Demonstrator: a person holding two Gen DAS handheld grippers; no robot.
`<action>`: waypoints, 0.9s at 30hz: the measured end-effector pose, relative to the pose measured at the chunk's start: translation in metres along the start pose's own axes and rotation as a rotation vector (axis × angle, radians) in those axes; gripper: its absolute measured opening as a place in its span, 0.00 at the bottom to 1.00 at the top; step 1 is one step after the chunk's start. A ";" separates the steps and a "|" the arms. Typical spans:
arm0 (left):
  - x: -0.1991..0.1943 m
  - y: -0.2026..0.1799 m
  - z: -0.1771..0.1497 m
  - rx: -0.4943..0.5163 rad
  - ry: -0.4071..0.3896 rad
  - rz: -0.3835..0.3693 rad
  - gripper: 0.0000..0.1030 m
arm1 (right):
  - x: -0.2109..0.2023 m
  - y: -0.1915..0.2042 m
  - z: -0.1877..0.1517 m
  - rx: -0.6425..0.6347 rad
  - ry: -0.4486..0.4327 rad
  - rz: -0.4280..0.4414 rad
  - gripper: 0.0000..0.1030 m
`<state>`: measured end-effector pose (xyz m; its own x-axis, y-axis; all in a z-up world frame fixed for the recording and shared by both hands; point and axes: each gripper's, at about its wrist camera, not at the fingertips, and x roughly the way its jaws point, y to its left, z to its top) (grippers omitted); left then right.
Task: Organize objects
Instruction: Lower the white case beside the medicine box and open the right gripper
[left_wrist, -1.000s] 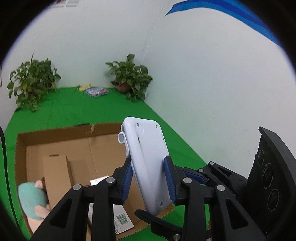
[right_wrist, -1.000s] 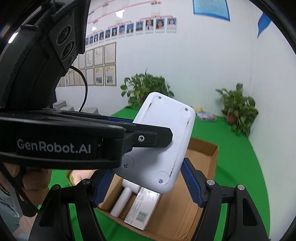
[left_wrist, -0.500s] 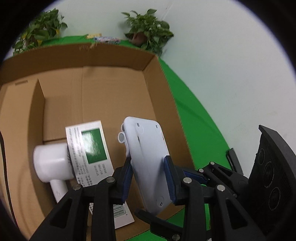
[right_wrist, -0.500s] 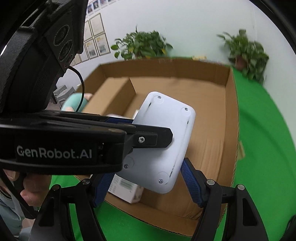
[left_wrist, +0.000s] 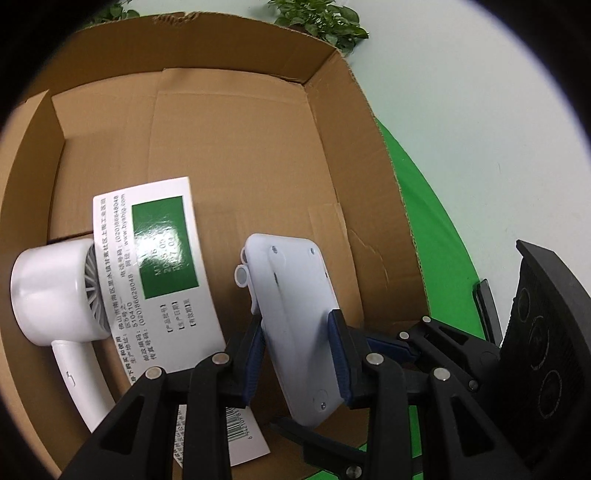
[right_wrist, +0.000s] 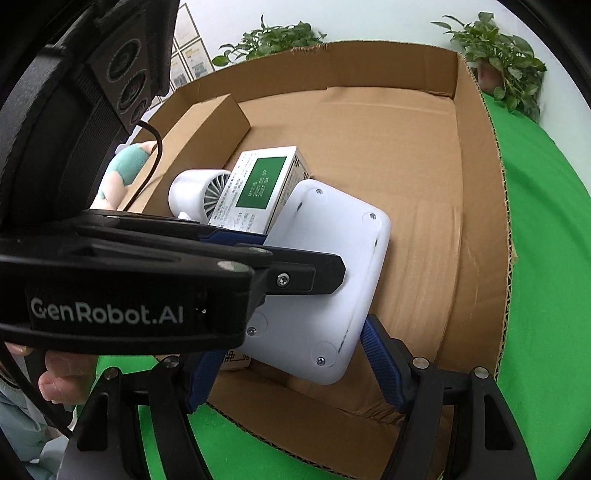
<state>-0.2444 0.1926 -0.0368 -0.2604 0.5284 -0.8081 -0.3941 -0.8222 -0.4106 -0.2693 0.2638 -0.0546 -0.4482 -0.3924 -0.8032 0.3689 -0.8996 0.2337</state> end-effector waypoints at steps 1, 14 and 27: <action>0.000 0.002 -0.002 -0.007 0.008 0.000 0.32 | -0.002 0.003 0.003 -0.001 0.007 0.003 0.68; -0.018 0.000 -0.016 -0.015 0.010 -0.011 0.39 | -0.008 0.009 -0.007 0.014 0.066 0.016 0.70; -0.099 0.011 -0.051 0.040 -0.166 0.092 0.39 | 0.019 -0.005 0.007 0.143 0.046 -0.132 0.63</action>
<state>-0.1781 0.1206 0.0174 -0.4372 0.4818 -0.7595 -0.3956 -0.8614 -0.3187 -0.2859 0.2596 -0.0671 -0.4465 -0.2627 -0.8554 0.1883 -0.9621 0.1971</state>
